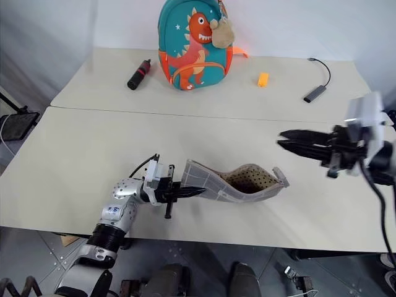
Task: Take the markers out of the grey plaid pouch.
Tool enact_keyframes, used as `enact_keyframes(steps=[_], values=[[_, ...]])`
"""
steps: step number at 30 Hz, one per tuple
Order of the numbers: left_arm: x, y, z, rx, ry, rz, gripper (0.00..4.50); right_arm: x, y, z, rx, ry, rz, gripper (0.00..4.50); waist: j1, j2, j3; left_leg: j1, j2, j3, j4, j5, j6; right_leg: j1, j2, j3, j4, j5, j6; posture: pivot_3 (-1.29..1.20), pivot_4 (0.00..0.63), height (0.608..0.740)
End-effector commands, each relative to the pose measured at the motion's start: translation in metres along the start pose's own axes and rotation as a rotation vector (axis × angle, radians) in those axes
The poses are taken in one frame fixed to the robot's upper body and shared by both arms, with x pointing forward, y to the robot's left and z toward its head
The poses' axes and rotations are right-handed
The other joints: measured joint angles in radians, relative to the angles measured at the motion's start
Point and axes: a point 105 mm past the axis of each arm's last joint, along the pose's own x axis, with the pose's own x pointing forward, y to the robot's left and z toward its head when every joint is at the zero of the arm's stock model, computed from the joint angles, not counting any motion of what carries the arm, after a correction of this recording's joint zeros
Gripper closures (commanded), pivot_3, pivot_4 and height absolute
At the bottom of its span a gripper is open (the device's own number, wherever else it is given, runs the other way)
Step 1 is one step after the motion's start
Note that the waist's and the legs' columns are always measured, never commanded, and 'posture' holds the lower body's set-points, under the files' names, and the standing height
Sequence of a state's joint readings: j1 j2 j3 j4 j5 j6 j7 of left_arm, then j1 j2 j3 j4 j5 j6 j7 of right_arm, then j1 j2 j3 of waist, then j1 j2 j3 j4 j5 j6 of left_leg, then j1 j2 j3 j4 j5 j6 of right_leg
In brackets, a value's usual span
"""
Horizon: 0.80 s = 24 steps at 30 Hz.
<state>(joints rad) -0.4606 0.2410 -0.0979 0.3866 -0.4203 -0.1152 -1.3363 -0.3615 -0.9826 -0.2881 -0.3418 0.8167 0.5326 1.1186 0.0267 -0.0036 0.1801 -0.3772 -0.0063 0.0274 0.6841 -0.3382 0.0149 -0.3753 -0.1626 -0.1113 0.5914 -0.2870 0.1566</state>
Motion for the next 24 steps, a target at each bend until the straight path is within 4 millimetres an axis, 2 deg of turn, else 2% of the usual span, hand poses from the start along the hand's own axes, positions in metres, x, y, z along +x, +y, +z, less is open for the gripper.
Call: enact_keyframes(steps=[1,6,13,18,21,24], values=[[-0.002,0.001,-0.003,0.027,0.014,0.015,4.5,0.019,0.022,0.008,-0.011,-0.014,0.115,4.46,0.001,0.0,0.0,0.0,0.0,0.0,0.0,0.0,0.0,0.0,0.0,0.0,0.0,0.0,0.0,0.0,0.15,0.74],[-0.002,0.002,-0.002,0.043,0.004,0.045,4.5,0.028,0.035,-0.004,-0.048,0.068,0.181,4.46,0.0,0.0,0.0,-0.001,-0.002,0.0,0.0,0.0,0.0,0.0,0.0,0.0,0.0,0.0,0.0,0.0,0.15,0.74],[-0.004,-0.004,-0.006,0.06,0.01,0.057,4.5,0.047,0.032,-0.04,-0.033,0.275,0.106,4.46,-0.003,0.0,0.0,0.0,-0.002,0.0,0.0,0.0,0.0,0.0,0.0,0.0,0.0,0.0,0.0,0.0,0.15,0.74],[-0.003,-0.005,-0.006,0.064,0.005,0.065,4.5,0.054,0.032,-0.042,-0.059,0.311,0.111,4.46,-0.003,0.0,0.0,0.0,-0.002,0.0,0.0,0.0,0.0,0.0,0.0,0.0,0.0,0.0,0.0,0.0,0.15,0.74],[-0.004,-0.006,-0.007,0.064,0.006,0.068,4.5,0.059,0.04,-0.045,-0.103,0.36,0.186,4.46,-0.003,0.0,0.0,-0.001,-0.002,0.0,0.0,0.0,0.0,-0.001,0.0,0.0,0.0,0.0,0.0,0.0,0.15,0.74],[-0.003,-0.007,-0.008,0.063,0.007,0.068,4.5,0.073,0.049,-0.039,-0.108,0.356,0.23,4.46,-0.005,0.0,0.0,0.0,-0.002,0.0,0.0,0.0,0.0,-0.001,0.0,0.0,0.0,0.0,0.0,0.0,0.15,0.74]])
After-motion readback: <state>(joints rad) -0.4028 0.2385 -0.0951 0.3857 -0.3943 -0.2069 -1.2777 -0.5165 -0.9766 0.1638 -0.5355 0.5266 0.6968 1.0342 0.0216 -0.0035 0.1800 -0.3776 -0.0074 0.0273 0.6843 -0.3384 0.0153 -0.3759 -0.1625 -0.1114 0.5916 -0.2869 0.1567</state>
